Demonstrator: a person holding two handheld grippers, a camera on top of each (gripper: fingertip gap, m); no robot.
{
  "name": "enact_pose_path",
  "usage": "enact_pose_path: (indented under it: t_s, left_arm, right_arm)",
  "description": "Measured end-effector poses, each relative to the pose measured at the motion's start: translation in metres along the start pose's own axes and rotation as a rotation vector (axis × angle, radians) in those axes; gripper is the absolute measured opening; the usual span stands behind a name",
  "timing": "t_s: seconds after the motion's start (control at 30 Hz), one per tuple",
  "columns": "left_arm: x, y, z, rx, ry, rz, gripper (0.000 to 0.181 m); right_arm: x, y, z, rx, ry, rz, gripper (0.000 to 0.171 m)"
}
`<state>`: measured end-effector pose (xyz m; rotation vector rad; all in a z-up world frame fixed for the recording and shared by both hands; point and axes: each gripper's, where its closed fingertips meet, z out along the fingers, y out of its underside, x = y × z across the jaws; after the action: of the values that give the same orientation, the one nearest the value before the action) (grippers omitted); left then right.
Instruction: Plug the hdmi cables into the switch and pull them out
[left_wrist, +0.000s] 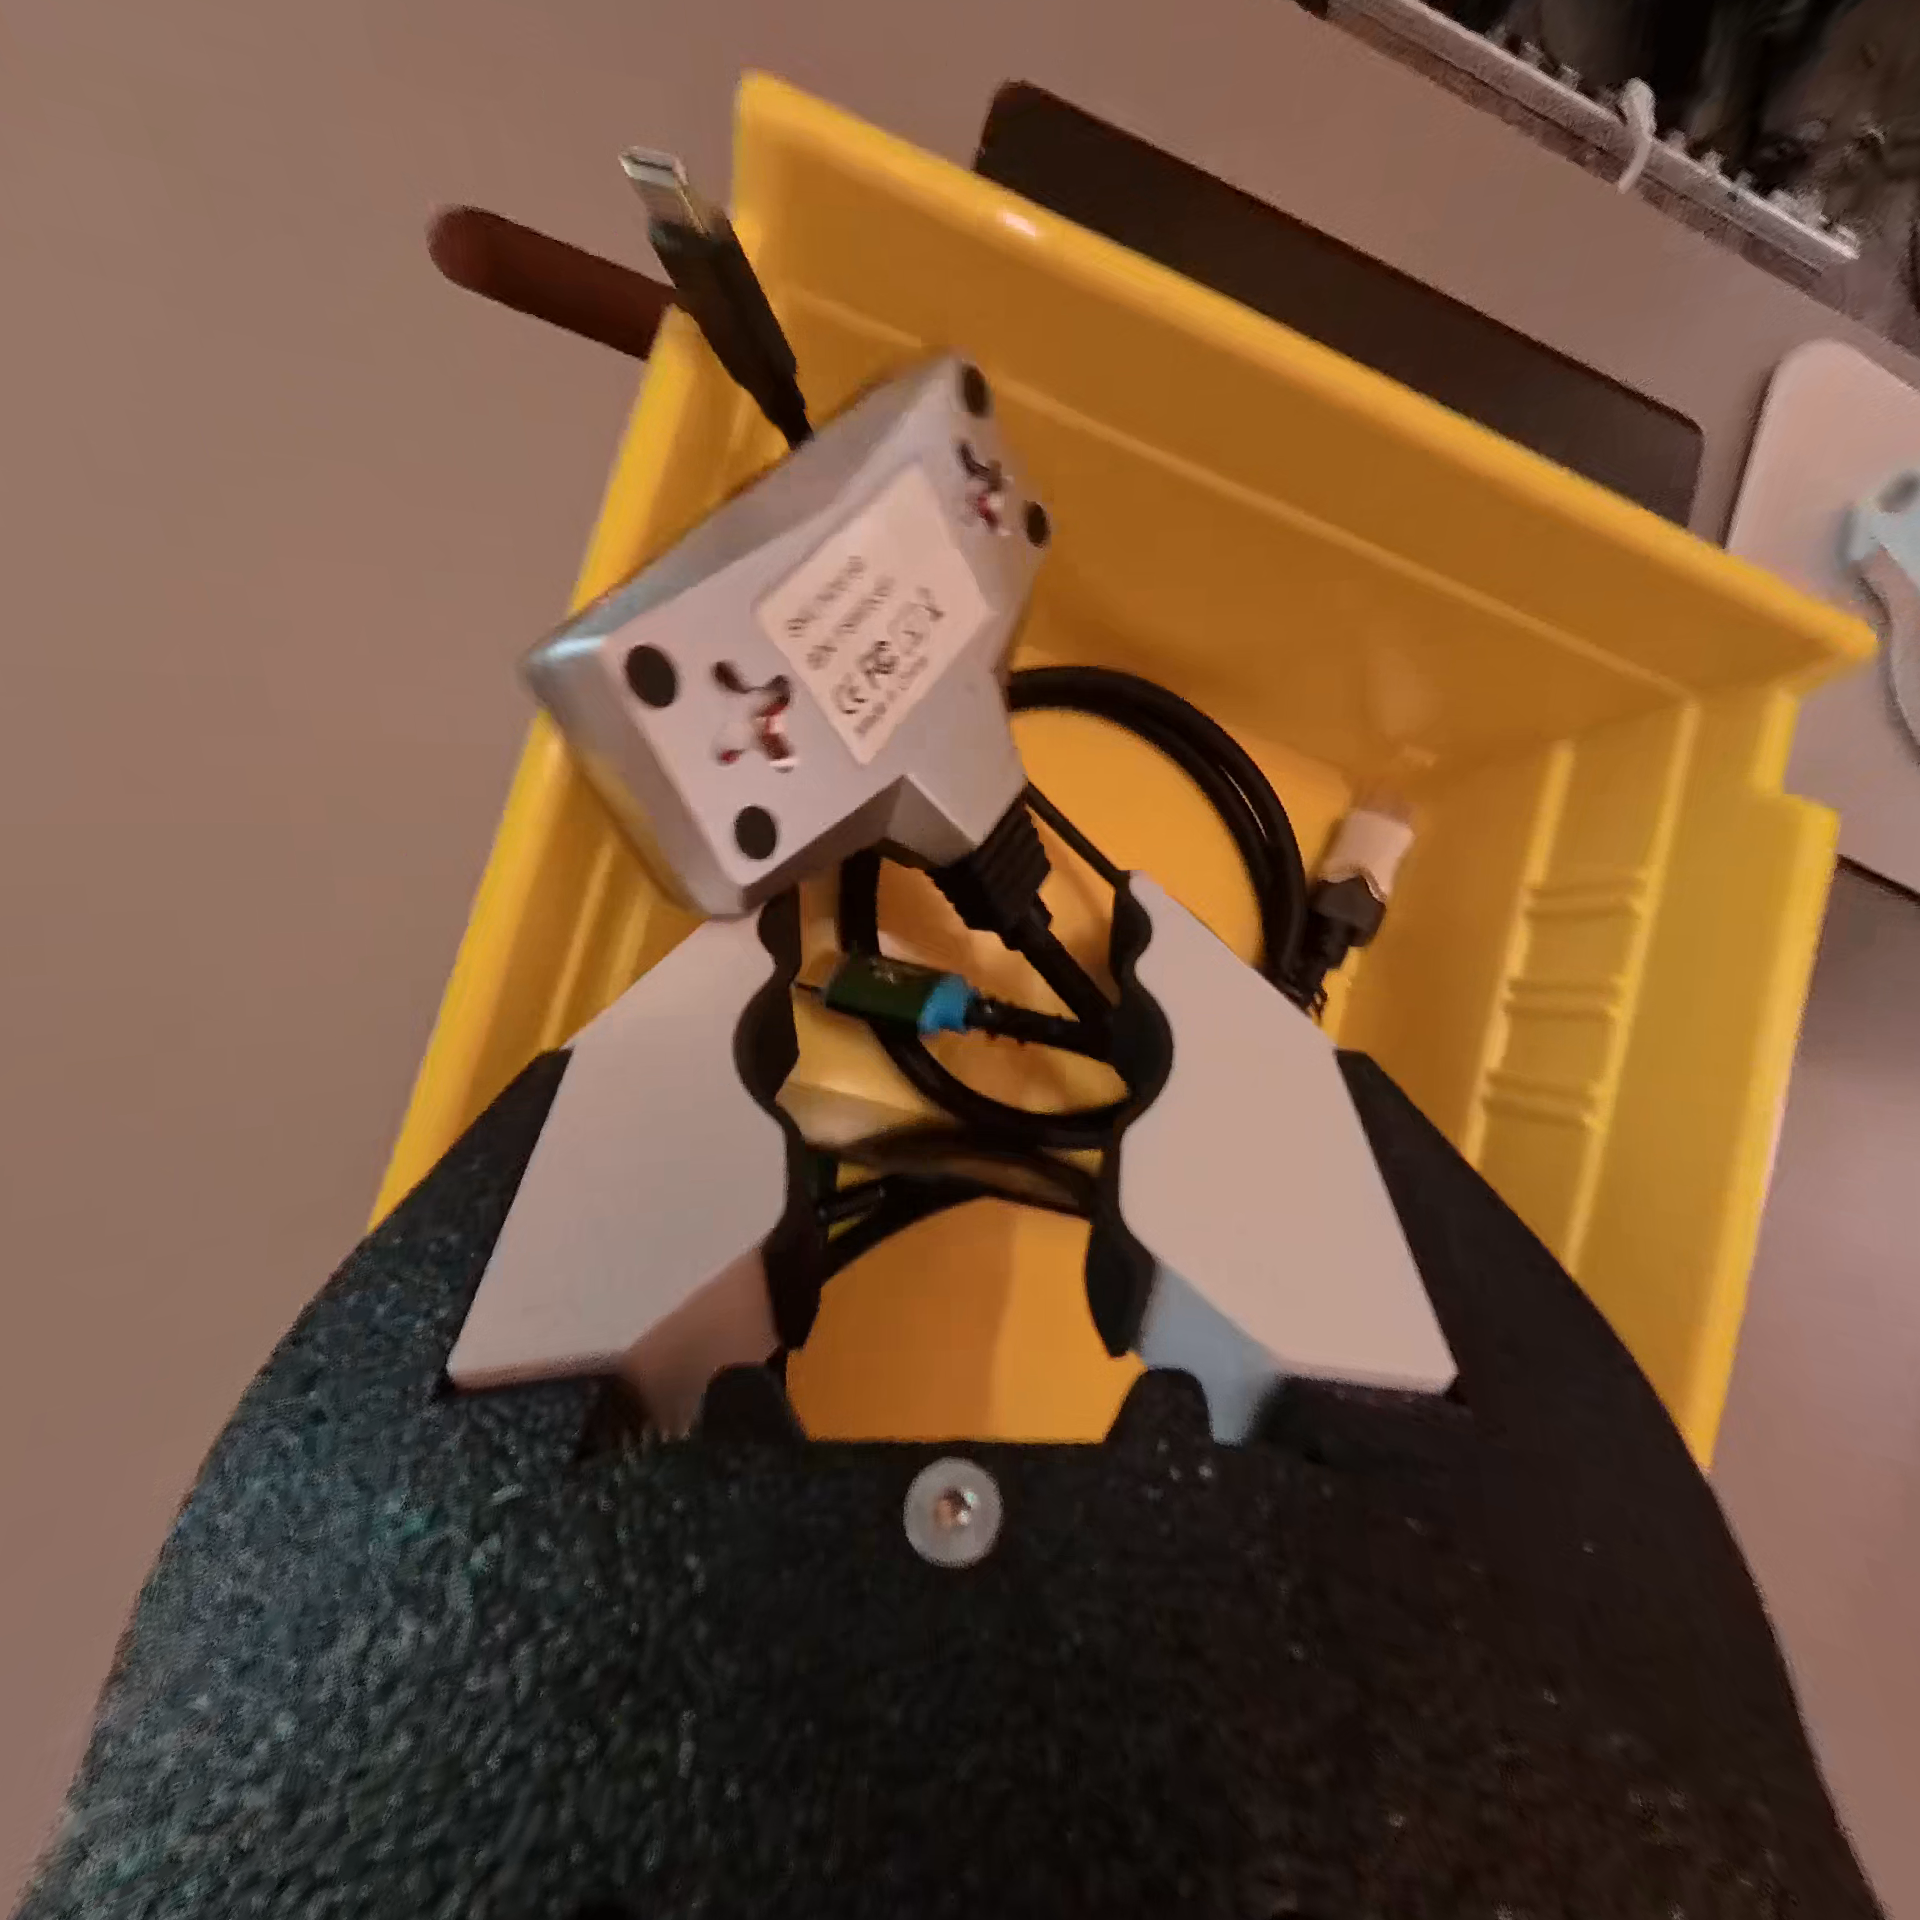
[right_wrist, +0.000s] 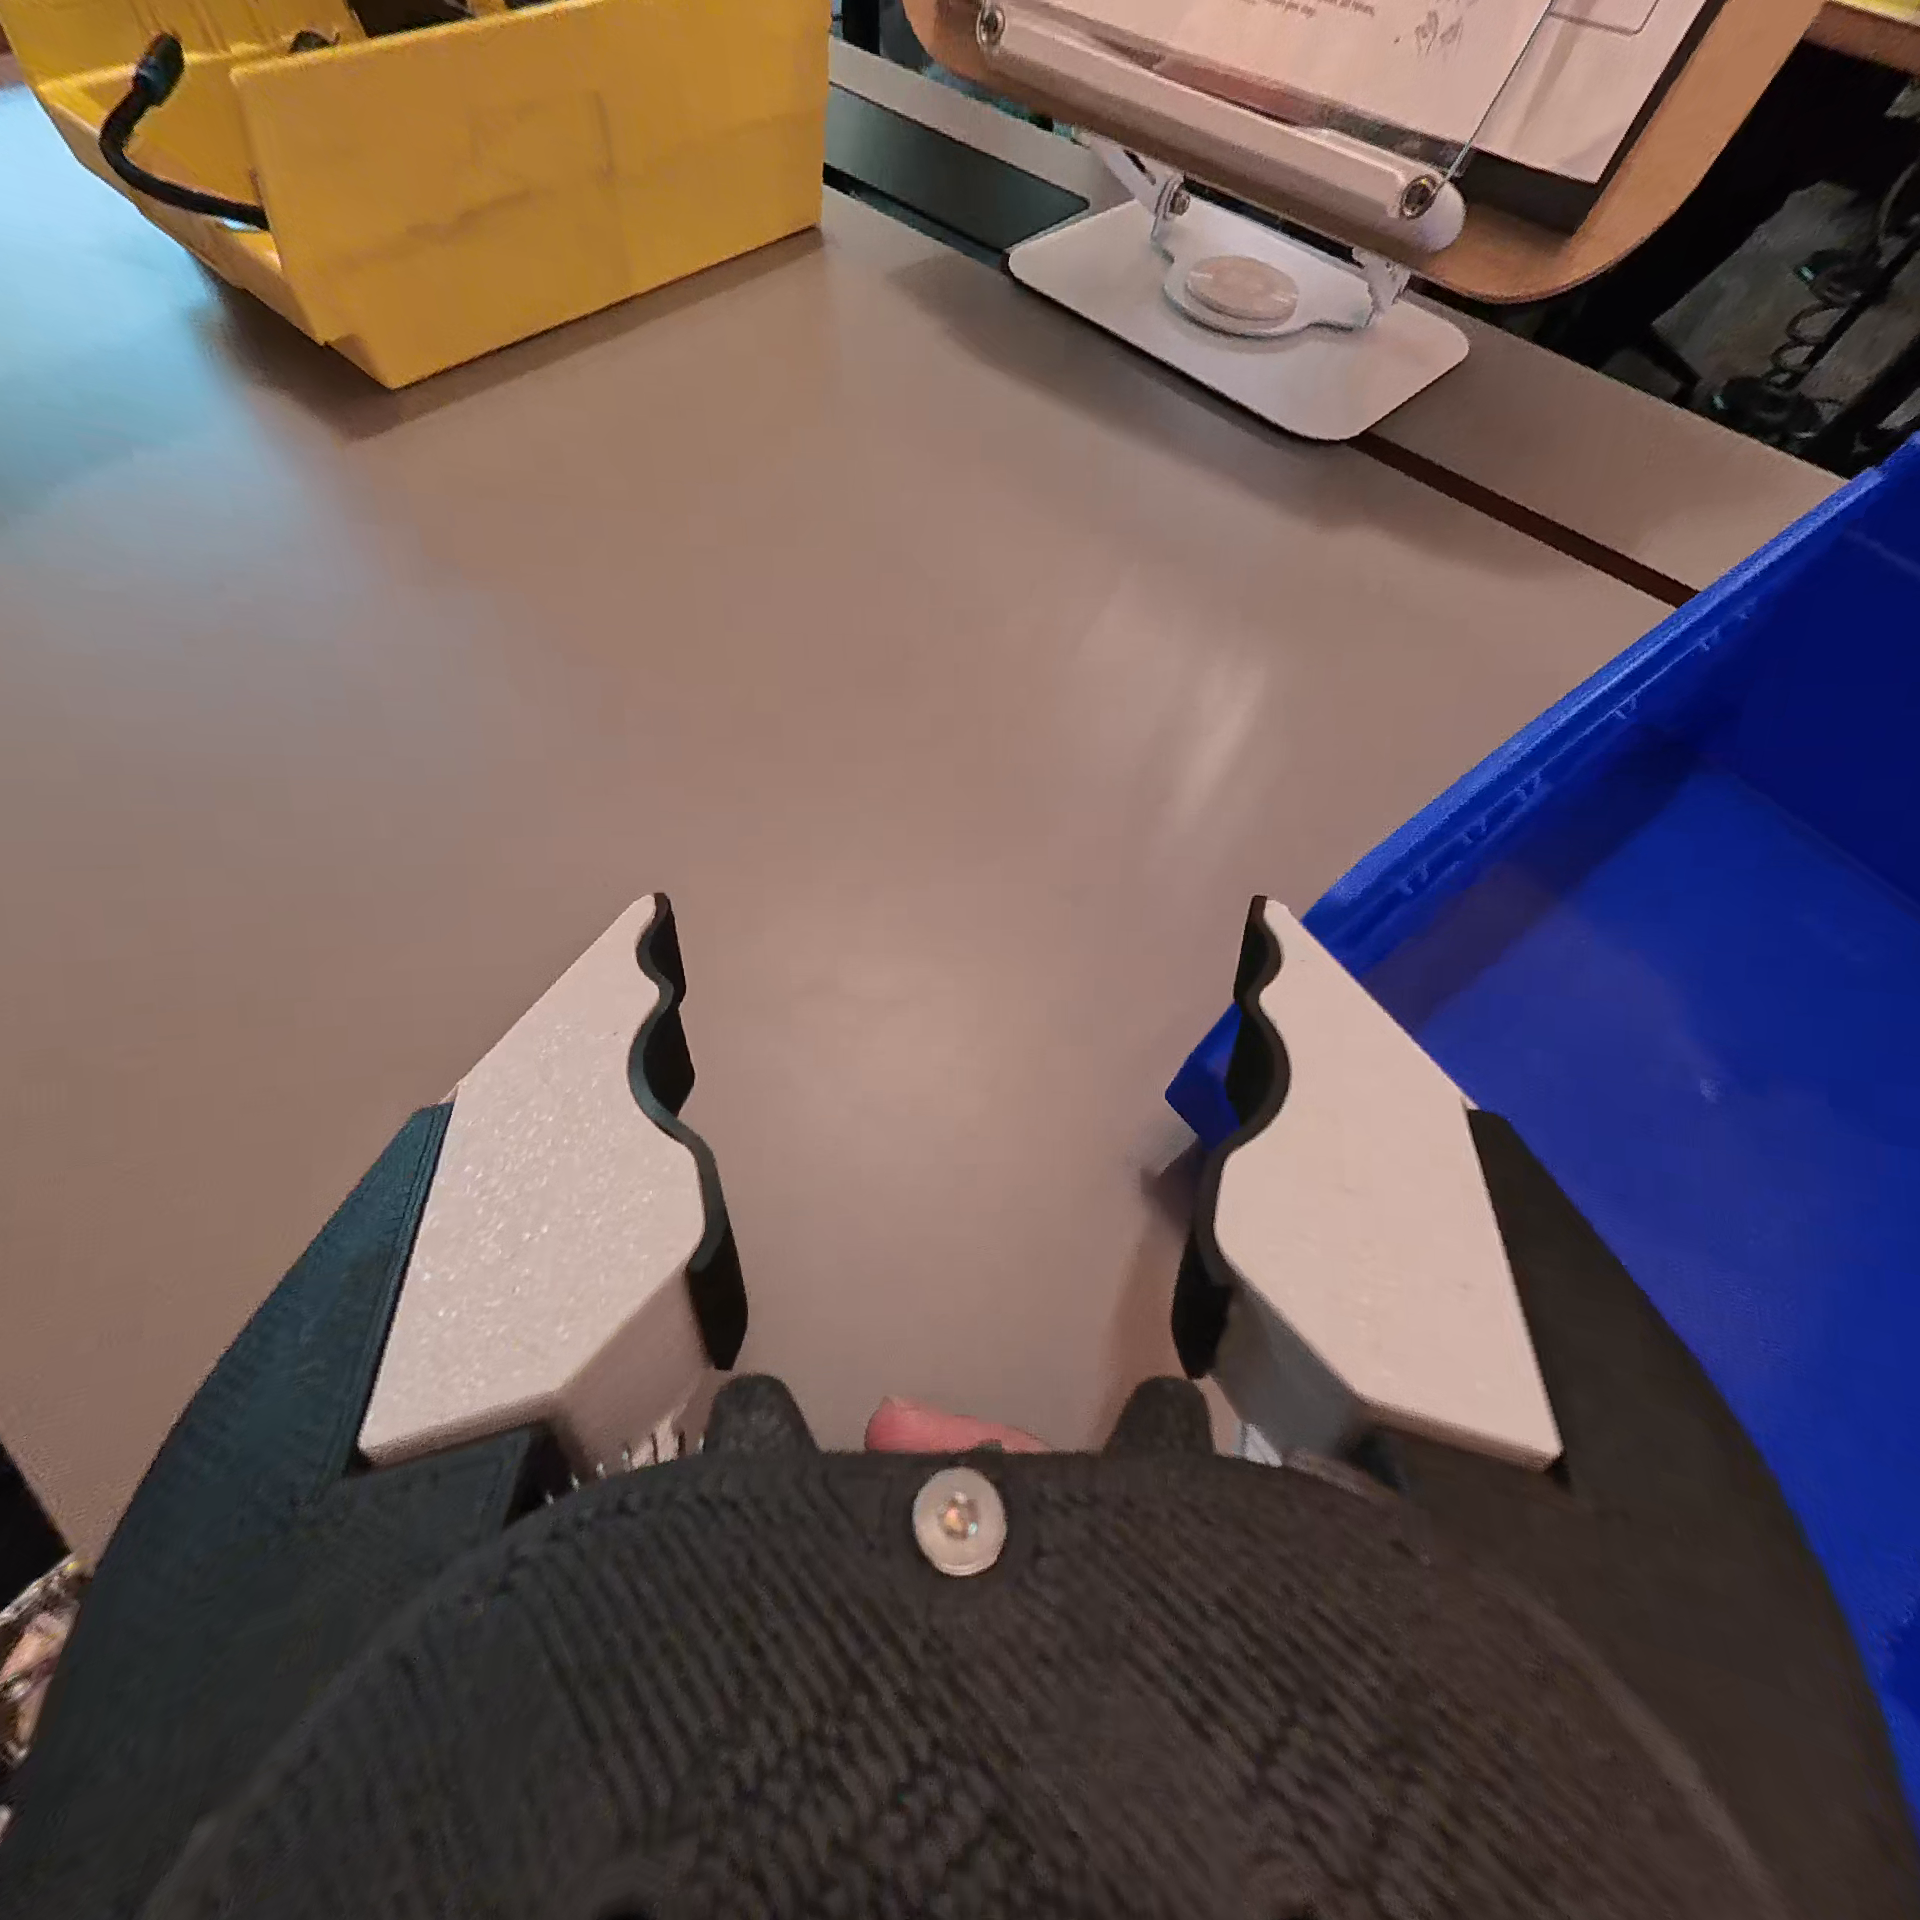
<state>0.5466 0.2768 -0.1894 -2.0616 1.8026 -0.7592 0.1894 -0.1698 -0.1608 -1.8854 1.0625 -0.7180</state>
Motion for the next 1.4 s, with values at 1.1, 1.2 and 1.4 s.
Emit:
enact_pose_path:
  t_s: [1.1, 1.2, 1.4]
  left_arm:
    - [-0.008, 0.009, 0.025, -0.333, -0.38, 0.264, 0.042]
    - [-0.01, 0.008, 0.023, -0.322, -0.385, 0.282, 0.03]
    - [0.036, -0.024, -0.002, -0.104, 0.088, -0.037, 0.023]
  right_arm:
    - [0.001, 0.017, 0.012, -0.047, -0.017, -0.014, 0.101]
    - [0.002, 0.019, 0.013, -0.051, -0.016, -0.016, 0.099]
    - [0.006, 0.015, 0.009, -0.024, -0.029, 0.019, 0.092]
